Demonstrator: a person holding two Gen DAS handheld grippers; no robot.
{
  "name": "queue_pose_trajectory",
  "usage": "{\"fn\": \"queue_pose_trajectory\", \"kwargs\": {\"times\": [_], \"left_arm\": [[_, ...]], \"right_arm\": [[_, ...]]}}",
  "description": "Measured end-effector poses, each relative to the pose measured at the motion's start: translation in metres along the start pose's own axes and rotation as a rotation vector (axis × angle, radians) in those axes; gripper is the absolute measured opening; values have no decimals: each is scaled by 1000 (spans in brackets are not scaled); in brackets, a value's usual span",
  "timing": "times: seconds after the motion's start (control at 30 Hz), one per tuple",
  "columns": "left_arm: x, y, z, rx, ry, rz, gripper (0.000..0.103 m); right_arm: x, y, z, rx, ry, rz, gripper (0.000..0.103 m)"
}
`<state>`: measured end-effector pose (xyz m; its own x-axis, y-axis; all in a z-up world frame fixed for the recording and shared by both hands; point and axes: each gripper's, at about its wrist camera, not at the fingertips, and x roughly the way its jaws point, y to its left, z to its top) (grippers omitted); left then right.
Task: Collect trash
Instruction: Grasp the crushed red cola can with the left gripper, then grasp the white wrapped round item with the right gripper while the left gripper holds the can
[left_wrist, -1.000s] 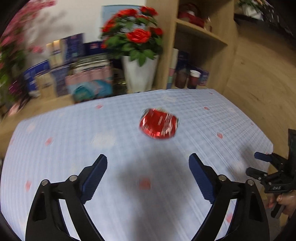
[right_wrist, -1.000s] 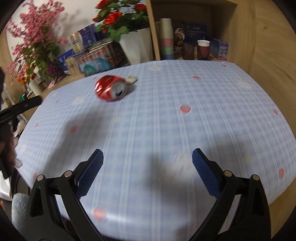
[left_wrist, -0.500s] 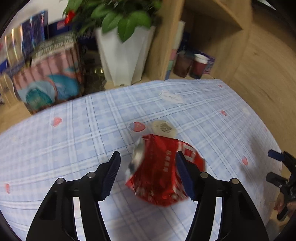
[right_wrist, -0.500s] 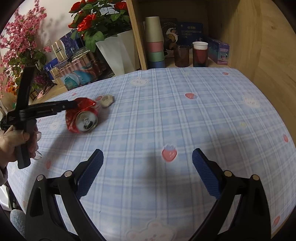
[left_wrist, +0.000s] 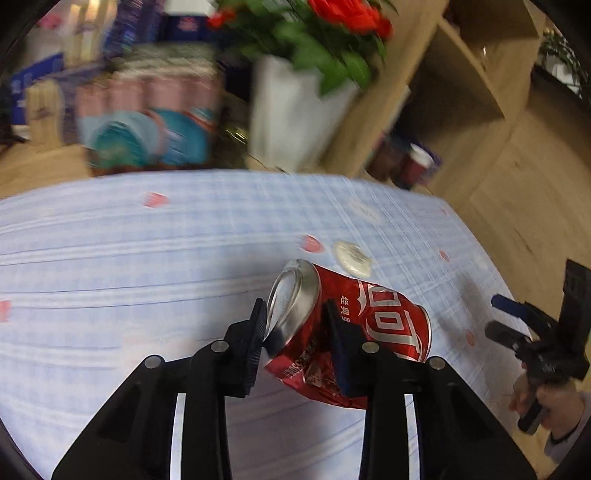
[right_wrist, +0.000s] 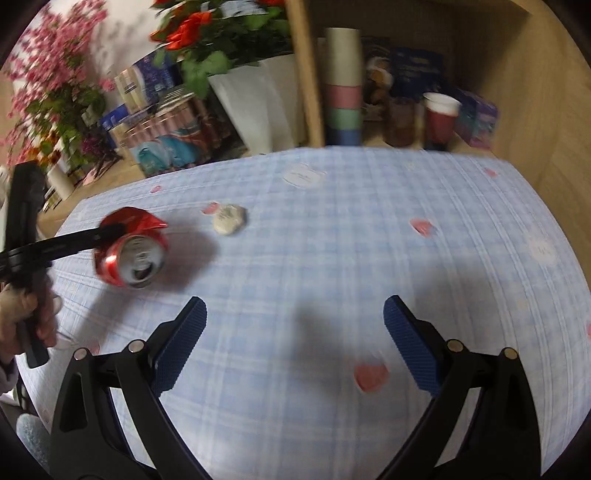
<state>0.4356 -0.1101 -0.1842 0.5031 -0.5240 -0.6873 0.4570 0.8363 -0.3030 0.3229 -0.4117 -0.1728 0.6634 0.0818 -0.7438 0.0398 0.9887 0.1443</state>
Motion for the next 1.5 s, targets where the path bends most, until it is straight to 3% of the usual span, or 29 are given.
{"fn": "queue_pose_trajectory", "kwargs": {"times": [0.27,0.33,0.37,0.43,0.67,0.77,0.9,1.0,1.5], "left_arm": [[-84,46,-8,-26,-123,151,30],[-100,57,-13,-33,-139,177,30],[-105,61,-15,-40,-144,183,30],[-118,72,-21,-69,-155,187,30],[-153,94,-45,-117,-171,200,30],[-161,96,-50,-138,-176,193,29],[-169,90,-57,-139,-181,178,28],[-172,82,-61,-134,-173,159,28],[-233,-1,-86,-63,-218,96,27]], "right_arm": [[71,67,48,-256,50,-33,92],[93,79,56,-297,74,-51,78],[105,84,60,-309,94,-50,76],[126,91,67,-310,139,-59,70],[151,100,78,-258,185,-95,62],[150,93,78,-177,214,-52,40],[140,92,68,-144,237,-52,39],[119,93,59,-134,202,-45,39],[-40,130,-20,-163,64,148,39]]}}
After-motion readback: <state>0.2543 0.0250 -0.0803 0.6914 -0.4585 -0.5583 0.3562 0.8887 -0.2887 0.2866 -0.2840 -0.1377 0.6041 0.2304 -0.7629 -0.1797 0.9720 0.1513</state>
